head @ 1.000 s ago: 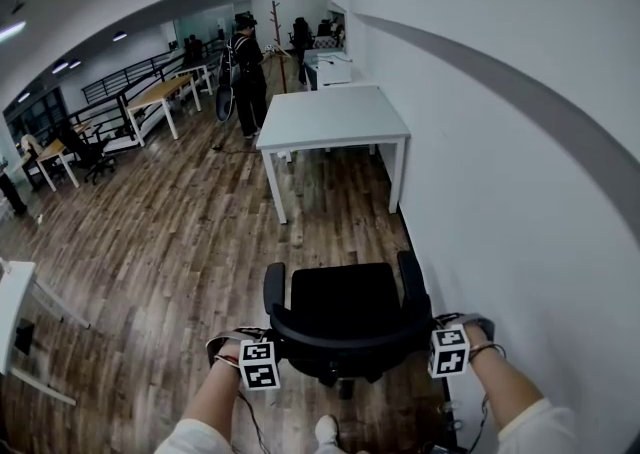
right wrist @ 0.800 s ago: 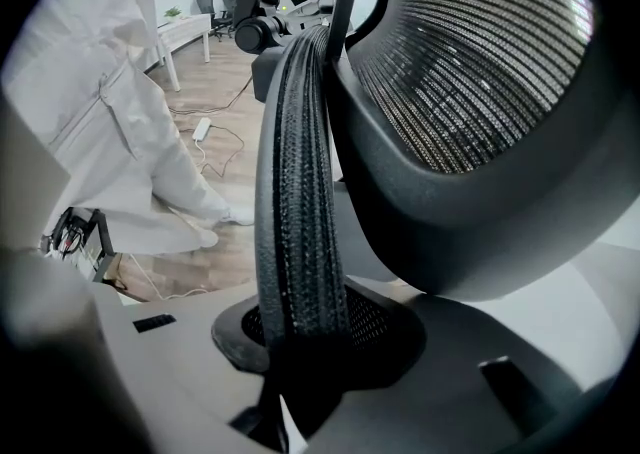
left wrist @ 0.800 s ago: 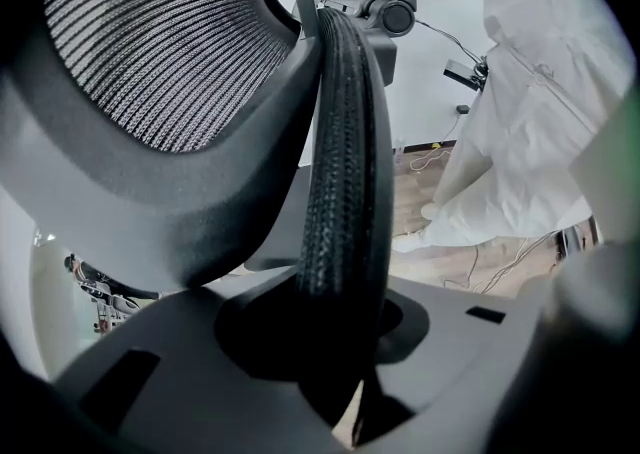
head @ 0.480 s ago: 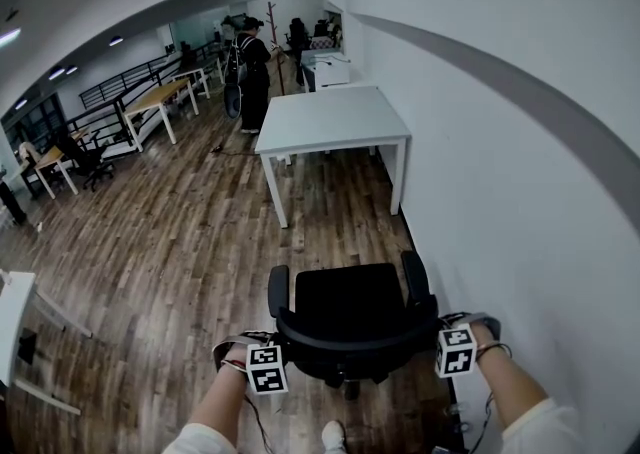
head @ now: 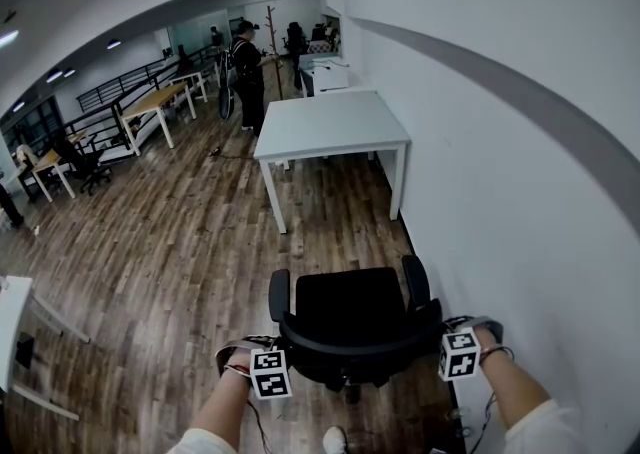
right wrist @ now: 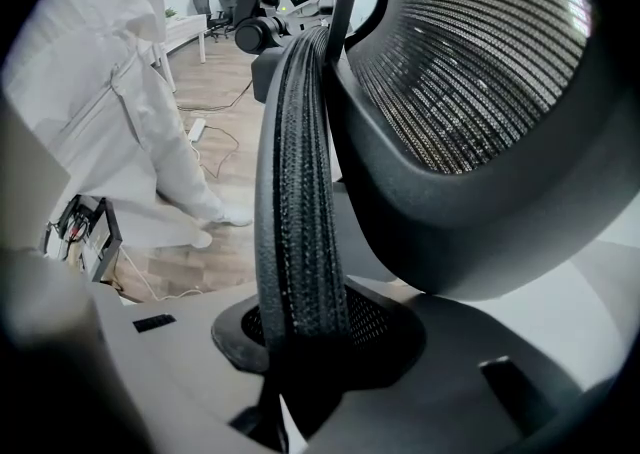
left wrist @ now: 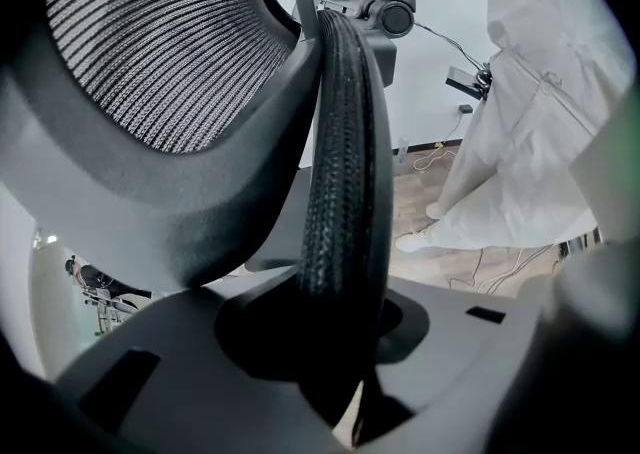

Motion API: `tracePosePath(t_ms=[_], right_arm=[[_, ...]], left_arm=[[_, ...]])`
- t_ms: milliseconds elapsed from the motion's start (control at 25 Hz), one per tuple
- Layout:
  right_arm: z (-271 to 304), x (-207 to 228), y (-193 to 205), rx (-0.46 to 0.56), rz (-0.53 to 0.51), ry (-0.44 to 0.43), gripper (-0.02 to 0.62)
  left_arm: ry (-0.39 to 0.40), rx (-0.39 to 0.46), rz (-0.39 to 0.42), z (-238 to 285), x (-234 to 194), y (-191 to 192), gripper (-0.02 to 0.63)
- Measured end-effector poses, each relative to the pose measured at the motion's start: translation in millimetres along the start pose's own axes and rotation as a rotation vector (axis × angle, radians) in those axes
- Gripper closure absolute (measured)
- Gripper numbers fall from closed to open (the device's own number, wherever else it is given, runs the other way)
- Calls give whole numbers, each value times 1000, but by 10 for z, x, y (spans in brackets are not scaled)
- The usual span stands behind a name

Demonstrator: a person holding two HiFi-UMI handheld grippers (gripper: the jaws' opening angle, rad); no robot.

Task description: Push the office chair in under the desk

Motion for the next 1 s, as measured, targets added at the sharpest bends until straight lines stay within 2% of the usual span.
tracePosePath(t_ms=[440,760,1000], right_arm=[[243,347,82,-15,22,7,479],[267,636,-78,-2,28,3,479],[395,813,29,-13,40,10,479]], left_arm=[[4,-2,9,111,-410,60,499],[12,-3,26,195,-728,149,499],[18,-5,31,270,-939,132,499]])
Point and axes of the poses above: the fingertips, and each gripper's own axes: z forward along the fingers, x to its right, y out of its underside, the point moved 1 cm from there along -z, backward along the fingers, and after that the axes turned 10 degrees about -z, right-handed, at the moved point
